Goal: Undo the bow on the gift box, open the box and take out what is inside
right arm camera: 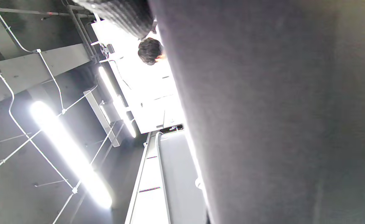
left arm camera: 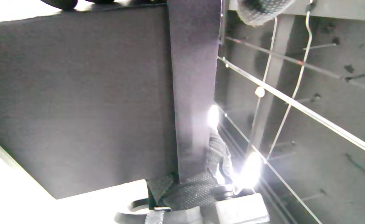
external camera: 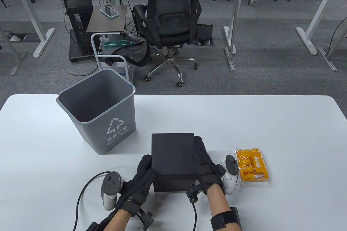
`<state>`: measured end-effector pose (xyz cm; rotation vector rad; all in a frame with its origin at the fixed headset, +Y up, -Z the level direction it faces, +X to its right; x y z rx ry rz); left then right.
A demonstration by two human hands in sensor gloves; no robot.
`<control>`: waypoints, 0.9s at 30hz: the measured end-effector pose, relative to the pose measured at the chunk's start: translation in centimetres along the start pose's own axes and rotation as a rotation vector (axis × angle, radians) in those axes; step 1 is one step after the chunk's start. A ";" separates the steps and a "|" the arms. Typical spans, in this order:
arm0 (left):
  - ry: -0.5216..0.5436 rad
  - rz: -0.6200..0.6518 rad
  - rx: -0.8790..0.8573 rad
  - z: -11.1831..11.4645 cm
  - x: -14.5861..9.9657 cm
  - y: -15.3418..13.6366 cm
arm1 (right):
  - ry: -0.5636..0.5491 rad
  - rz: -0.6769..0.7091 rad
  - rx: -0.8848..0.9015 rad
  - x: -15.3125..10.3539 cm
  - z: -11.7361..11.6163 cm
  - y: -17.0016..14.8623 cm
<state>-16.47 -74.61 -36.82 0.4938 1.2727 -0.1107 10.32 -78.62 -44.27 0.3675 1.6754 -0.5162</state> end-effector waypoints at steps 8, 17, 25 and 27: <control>0.002 -0.049 0.002 0.2 0.0 -0.4 | -0.023 -0.040 -0.036 -0.1 0.6 0.3; -0.025 -0.113 0.000 0.1 -0.1 -0.9 | -0.044 -0.087 -0.215 -0.5 0.7 1.7; 0.001 -0.015 0.045 -1.0 -0.3 1.0 | -0.013 0.030 -0.303 -1.7 0.6 3.7; 0.014 0.017 0.110 -1.5 -0.4 1.6 | -0.005 0.084 -0.360 -2.4 -0.1 4.9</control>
Point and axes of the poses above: the tracker on the back of each hand, its own y axis roughly to the thumb side, its own x axis roughly from the wrist to the fingertips, z = x × y, the point moved 4 cm from there along x, roughly from the wrist to the fingertips, and after that the axes turned 14 degrees about x, right-handed, at the moved point
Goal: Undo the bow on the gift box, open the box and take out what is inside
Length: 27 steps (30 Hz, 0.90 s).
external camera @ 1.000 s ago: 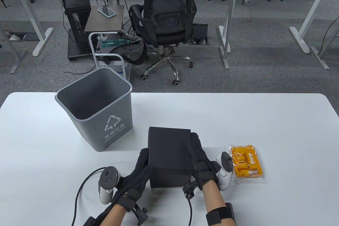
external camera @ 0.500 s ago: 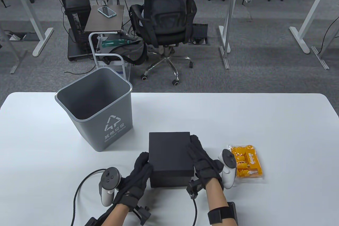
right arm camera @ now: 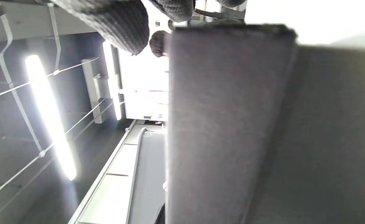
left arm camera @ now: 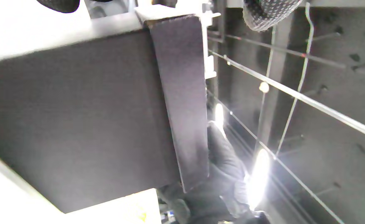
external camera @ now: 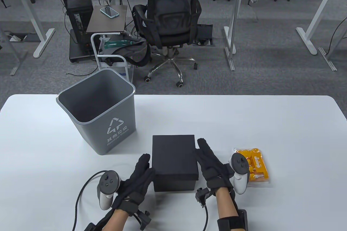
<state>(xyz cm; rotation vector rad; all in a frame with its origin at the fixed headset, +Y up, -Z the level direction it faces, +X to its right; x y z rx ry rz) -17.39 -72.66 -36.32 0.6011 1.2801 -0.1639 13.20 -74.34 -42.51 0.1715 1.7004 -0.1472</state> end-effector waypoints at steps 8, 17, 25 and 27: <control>0.103 0.066 0.546 -3.9 -1.1 2.0 | 0.028 0.242 -0.812 -4.2 -1.8 4.9; 0.141 -0.011 1.024 -4.8 -1.4 2.5 | -0.059 0.273 -0.997 -6.0 0.7 3.6; 0.072 -0.075 1.046 -4.1 -0.9 1.5 | -0.079 0.237 -1.008 -6.0 1.2 3.2; 0.067 -0.094 1.045 -4.1 -0.8 1.3 | -0.079 0.228 -1.010 -6.0 1.3 3.1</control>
Point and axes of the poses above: the tracker on the back of each hand, its own y axis roughly to the thumb side, its own x axis roughly from the wrist to the fingertips, z = x × y, the point moved 4 cm from there along x, roughly from the wrist to the fingertips, and after that the axes turned 14 degrees about x, right-handed, at the moved point
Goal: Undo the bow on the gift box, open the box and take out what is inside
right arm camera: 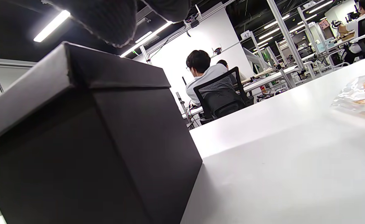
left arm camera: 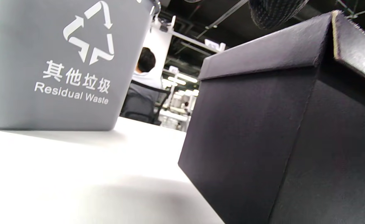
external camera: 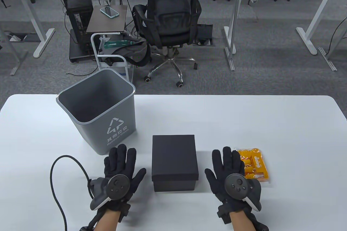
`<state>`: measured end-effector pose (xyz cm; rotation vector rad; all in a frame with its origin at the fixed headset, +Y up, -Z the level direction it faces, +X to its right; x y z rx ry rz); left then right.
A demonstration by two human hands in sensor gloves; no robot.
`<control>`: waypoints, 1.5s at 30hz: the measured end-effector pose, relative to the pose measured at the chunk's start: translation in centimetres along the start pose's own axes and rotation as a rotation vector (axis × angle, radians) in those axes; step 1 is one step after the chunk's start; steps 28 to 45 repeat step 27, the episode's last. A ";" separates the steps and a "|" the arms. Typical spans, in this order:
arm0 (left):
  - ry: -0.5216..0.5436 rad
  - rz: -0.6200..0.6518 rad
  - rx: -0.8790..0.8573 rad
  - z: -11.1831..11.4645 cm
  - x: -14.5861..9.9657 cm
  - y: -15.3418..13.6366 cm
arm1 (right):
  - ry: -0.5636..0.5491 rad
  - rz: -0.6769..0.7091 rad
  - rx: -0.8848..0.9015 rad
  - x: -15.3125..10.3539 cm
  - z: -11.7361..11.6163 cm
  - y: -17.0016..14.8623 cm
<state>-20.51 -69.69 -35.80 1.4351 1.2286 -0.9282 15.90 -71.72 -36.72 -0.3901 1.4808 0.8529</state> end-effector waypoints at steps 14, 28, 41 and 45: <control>-0.031 -0.009 0.014 0.5 0.1 0.0 | 0.013 0.018 0.003 0.1 -0.4 0.3; -0.024 -0.004 -0.023 0.8 0.1 -0.1 | 0.030 -0.011 0.008 0.0 -0.8 -0.2; -0.024 -0.004 -0.023 0.8 0.1 -0.1 | 0.030 -0.011 0.008 0.0 -0.8 -0.2; -0.024 -0.004 -0.023 0.8 0.1 -0.1 | 0.030 -0.011 0.008 0.0 -0.8 -0.2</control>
Point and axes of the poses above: the tracker on the back of each hand, its own y axis roughly to the thumb side, its own x axis roughly from the wrist to the fingertips, z = x × y, the point moved 4 cm from there along x, roughly from the wrist to the fingertips, and after that the axes turned 14 degrees about x, right-handed, at the moved point
